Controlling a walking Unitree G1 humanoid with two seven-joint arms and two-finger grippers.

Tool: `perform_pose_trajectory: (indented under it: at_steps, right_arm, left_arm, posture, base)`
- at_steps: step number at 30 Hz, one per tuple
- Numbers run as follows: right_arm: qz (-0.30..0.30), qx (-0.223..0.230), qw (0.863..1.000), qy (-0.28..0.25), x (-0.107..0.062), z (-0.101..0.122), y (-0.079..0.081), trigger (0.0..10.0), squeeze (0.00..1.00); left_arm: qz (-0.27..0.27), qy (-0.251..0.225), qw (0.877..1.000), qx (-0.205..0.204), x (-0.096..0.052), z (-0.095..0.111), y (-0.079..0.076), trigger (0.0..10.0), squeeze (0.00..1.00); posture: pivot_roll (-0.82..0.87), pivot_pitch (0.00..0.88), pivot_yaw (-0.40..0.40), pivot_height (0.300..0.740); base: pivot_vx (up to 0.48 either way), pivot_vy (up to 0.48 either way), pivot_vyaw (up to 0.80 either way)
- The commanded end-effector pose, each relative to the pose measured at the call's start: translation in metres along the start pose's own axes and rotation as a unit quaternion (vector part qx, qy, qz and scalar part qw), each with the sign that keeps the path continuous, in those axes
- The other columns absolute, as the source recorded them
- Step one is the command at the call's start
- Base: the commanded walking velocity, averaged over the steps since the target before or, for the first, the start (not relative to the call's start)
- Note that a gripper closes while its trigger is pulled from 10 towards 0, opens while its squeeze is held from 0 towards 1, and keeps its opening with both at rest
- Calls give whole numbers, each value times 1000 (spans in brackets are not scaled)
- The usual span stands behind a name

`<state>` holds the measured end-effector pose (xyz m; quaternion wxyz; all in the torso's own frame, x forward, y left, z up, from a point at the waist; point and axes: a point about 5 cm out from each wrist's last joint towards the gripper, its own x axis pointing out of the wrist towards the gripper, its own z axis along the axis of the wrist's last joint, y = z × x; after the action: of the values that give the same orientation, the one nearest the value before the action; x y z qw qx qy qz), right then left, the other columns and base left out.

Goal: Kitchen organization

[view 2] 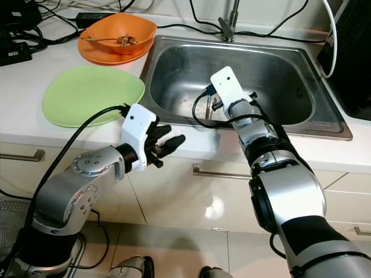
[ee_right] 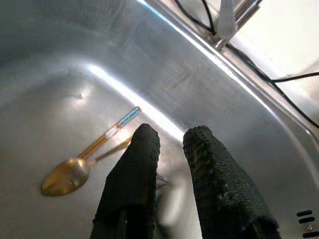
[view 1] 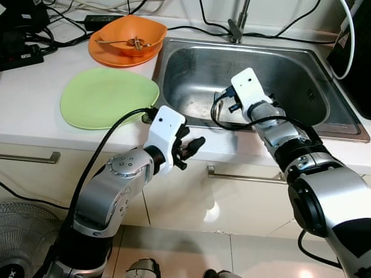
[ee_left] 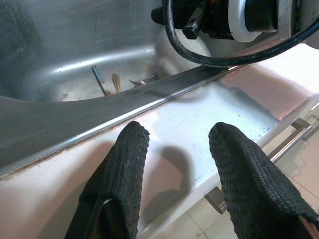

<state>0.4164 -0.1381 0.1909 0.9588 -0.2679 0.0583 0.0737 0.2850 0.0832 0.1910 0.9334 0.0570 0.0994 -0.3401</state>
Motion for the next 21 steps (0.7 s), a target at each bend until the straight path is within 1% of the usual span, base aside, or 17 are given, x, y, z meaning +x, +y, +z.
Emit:
perform_pose_trajectory:
  at_steps: [1,4,5,6,7,8,9,10,11,12,13,15,16,17,18,19,21]
  right_arm:
    - [-12,6,1000,-12,0,4,-6,10000,0]
    - [-38,31,997,-59,0,19,-17,10000,0]
    - [-38,31,997,-59,0,19,-17,10000,0]
    - [-42,44,996,-72,-1,23,-20,10000,0]
    - [-50,71,991,-103,-2,32,-26,10000,0]
    - [-50,71,991,-103,-2,32,-26,10000,0]
    - [-47,108,984,-135,-3,41,-29,10000,0]
    - [-41,123,979,-155,-4,46,-30,10000,0]
    - [-41,123,979,-155,-4,46,-30,10000,0]
    - [-20,144,966,-212,-7,60,-29,10000,0]
    - [-9,153,959,-238,-10,66,-27,10000,0]
    - [-3,158,954,-253,-11,69,-27,10000,0]
    - [5,168,948,-269,-13,72,-25,10000,0]
    - [27,194,936,-294,-18,71,-17,10000,0]
    - [27,194,936,-294,-18,71,-17,10000,0]
    - [49,210,927,-306,-24,64,-8,10000,0]
    - [60,214,925,-307,-27,56,-2,10000,0]
  left_arm:
    - [-6,-2,1000,6,0,2,-4,10000,0]
    - [8,-17,1000,6,0,5,-2,10000,0]
    - [8,-17,1000,6,0,5,-2,10000,0]
    - [17,-28,999,5,1,7,0,10000,0]
    - [39,-57,998,7,1,14,5,10000,0]
    - [39,-57,998,7,1,14,5,10000,0]
    - [66,-87,994,16,1,22,11,10000,0]
    - [81,-102,991,20,1,26,14,10000,0]
    - [81,-102,991,20,1,26,14,10000,0]
    - [116,-137,983,27,0,37,22,10000,0]
    - [129,-152,979,31,-1,42,26,10000,0]
    - [137,-159,977,33,-1,44,27,10000,0]
    - [144,-166,975,32,-2,46,30,10000,0]
    - [171,-189,967,27,-4,53,37,10000,0]
    - [171,-189,967,27,-4,53,37,10000,0]
    - [199,-214,956,19,-8,60,46,10000,0]
    - [223,-227,948,18,-12,63,54,10000,0]
  posture:
    - [237,85,-59,740]
    - [227,89,-61,740]
    - [227,89,-61,740]
    - [227,89,-61,740]
    - [219,95,-61,740]
    - [219,95,-61,740]
    - [219,95,-61,740]
    - [208,101,-61,740]
    - [208,101,-61,740]
    - [194,105,-57,740]
    - [194,105,-57,740]
    - [189,104,-57,740]
    - [184,104,-56,740]
    - [178,106,-56,740]
    - [178,106,-56,740]
    - [176,107,-54,740]
    - [172,110,-52,740]
  base:
    - [0,0,0]
    - [0,0,0]
    - [0,0,0]
    - [0,0,0]
    - [0,0,0]
    - [0,0,0]
    - [0,0,0]
    - [0,0,0]
    - [0,0,0]
    - [0,0,0]
    - [0,0,0]
    - [0,0,0]
    - [0,0,0]
    - [0,0,0]
    - [0,0,0]
    - [0,0,0]
    - [0,0,0]
